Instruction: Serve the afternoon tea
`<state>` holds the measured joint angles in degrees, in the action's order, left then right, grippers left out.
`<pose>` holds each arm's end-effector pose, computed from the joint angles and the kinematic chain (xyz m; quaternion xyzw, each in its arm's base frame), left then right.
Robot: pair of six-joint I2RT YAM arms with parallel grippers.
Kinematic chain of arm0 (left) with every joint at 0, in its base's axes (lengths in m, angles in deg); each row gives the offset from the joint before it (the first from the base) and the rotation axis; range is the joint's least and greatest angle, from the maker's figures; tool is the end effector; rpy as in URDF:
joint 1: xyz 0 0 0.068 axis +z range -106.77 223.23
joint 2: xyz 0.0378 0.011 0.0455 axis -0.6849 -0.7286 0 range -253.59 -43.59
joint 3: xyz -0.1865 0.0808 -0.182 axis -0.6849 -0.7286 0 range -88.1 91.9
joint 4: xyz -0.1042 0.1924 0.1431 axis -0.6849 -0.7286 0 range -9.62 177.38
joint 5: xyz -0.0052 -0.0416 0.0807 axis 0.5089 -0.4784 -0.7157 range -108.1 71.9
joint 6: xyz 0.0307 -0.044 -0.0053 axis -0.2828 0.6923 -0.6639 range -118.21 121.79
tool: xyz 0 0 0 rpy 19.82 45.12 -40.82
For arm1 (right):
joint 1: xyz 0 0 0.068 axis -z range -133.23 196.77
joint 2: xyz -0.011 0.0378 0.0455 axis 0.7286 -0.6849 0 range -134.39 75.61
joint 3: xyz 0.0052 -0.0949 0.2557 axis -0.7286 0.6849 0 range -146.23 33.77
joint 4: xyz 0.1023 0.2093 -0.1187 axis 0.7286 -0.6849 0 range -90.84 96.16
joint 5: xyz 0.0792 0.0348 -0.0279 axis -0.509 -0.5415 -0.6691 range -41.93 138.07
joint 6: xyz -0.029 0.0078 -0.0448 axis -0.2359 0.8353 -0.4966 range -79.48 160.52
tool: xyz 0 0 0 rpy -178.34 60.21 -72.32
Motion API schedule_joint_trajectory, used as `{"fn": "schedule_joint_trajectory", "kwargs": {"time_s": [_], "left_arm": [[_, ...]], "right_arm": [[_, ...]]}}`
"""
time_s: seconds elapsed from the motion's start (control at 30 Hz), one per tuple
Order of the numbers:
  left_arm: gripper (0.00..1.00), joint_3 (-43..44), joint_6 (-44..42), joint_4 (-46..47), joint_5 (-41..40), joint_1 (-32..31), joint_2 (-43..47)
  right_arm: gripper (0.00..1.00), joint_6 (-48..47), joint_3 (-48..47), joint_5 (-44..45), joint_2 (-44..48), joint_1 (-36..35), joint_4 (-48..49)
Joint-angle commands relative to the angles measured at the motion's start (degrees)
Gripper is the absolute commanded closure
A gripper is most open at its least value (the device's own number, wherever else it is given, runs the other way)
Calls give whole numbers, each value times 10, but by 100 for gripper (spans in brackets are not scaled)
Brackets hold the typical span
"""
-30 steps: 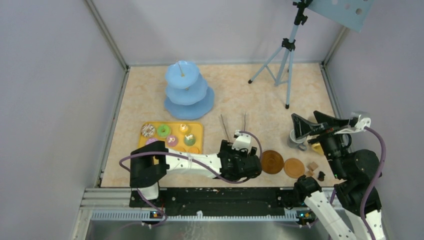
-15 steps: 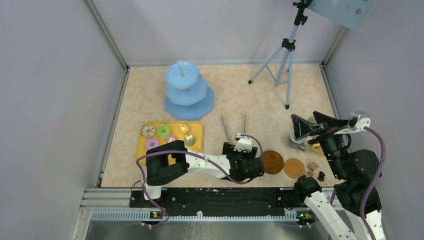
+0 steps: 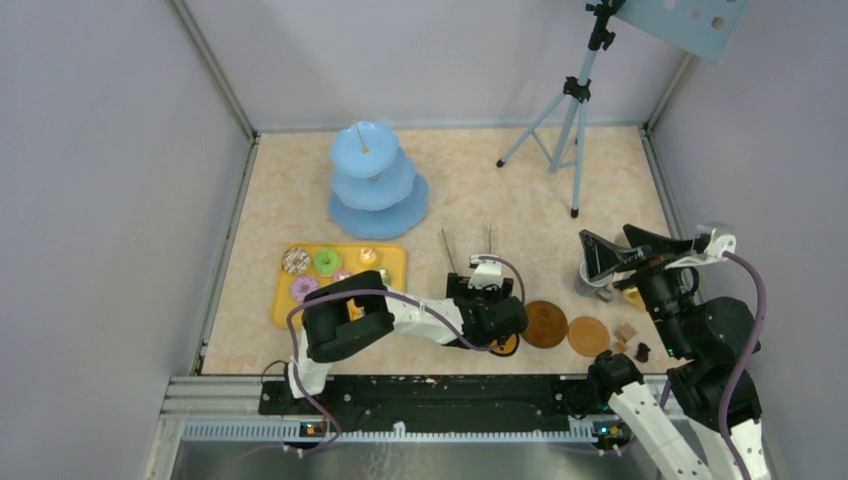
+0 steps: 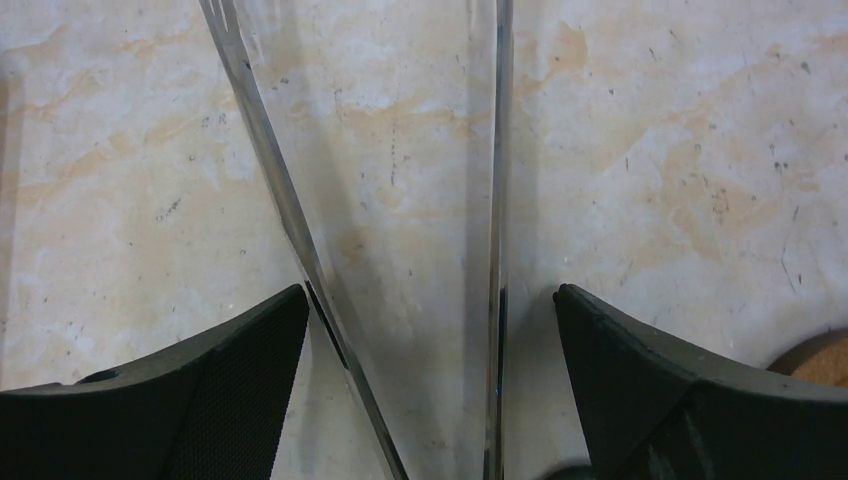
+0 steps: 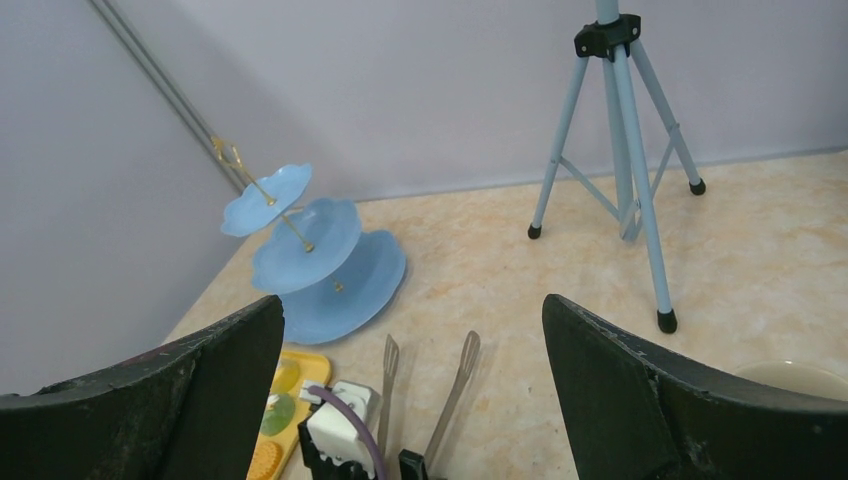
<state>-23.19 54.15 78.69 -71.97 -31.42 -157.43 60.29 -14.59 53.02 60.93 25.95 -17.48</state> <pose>0.1294 -0.3625 0.1294 0.0416 0.8645 -0.0284 0.5002 0.0413 0.0125 0.3853 0.0272 0.6422 0.2395 0.7276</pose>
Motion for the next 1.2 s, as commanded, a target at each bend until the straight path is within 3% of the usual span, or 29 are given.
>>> {"fn": "schedule_joint_trajectory", "kwargs": {"time_s": [0.0, 0.47, 0.7, 0.83, 1.17], "left_arm": [[1, -16, -28, 48, 14, 19, -11], [12, -29, -54, 63, 16, 25, -11], [20, -45, -117, 79, 22, 25, 18], [15, -75, -146, 117, 28, 26, 41], [11, -93, -81, 90, 84, 26, 28]], "right_arm": [[1, 8, 1, -8, -1, 2, 11], [1, 11, 6, -9, -4, 3, 15], [1, 9, 4, -9, -11, 2, 13], [1, 7, 4, -7, -11, 2, 10], [1, 10, 17, -11, -15, 3, 24]]}}
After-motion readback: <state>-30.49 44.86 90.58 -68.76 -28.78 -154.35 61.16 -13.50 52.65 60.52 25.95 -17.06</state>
